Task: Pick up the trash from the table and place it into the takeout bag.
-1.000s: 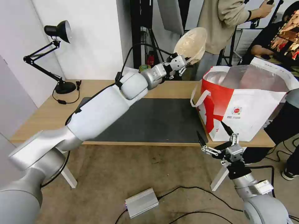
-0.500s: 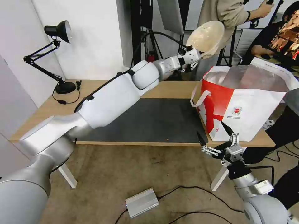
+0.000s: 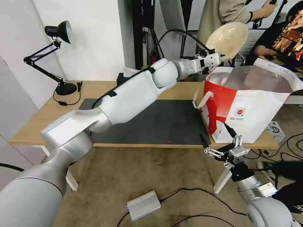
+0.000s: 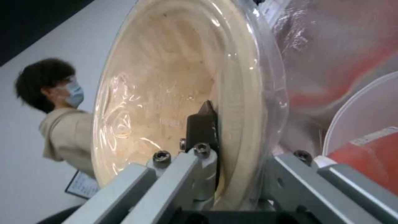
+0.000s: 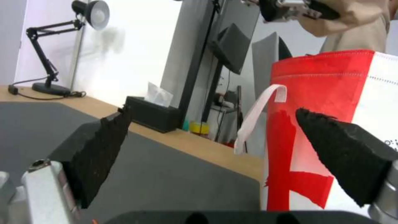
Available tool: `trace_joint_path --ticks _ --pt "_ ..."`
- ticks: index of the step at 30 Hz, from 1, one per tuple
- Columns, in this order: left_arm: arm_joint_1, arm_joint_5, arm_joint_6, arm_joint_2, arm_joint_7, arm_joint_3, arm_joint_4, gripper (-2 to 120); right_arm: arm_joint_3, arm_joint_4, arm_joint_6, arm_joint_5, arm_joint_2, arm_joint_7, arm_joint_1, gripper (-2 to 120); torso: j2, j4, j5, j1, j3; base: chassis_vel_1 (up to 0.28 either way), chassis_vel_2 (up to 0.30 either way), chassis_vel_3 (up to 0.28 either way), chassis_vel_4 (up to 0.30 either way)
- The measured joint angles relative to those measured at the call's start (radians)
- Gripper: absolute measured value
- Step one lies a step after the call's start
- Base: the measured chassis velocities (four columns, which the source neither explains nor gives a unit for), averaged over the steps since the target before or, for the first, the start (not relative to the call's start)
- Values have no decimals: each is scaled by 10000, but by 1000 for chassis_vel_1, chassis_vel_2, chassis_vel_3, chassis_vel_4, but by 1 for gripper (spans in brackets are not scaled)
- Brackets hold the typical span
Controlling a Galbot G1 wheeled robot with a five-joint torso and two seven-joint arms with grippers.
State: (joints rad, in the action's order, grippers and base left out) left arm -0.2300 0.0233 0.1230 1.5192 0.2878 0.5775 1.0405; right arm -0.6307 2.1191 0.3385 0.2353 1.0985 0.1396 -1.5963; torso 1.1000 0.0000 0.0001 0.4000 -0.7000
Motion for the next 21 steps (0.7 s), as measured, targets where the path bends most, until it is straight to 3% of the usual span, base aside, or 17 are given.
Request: trace_joint_path --ticks 10,21 --pt "-3 -692 417 753 116 -67 -880 1 0 0 0 0 0 0 0 99 0 -1 1 -1 0 0 0 0 0" --pt "15 -1576 635 768 197 24 -999 1 0 0 0 0 0 0 0 99 0 0 0 -1 0 0 0 0 0"
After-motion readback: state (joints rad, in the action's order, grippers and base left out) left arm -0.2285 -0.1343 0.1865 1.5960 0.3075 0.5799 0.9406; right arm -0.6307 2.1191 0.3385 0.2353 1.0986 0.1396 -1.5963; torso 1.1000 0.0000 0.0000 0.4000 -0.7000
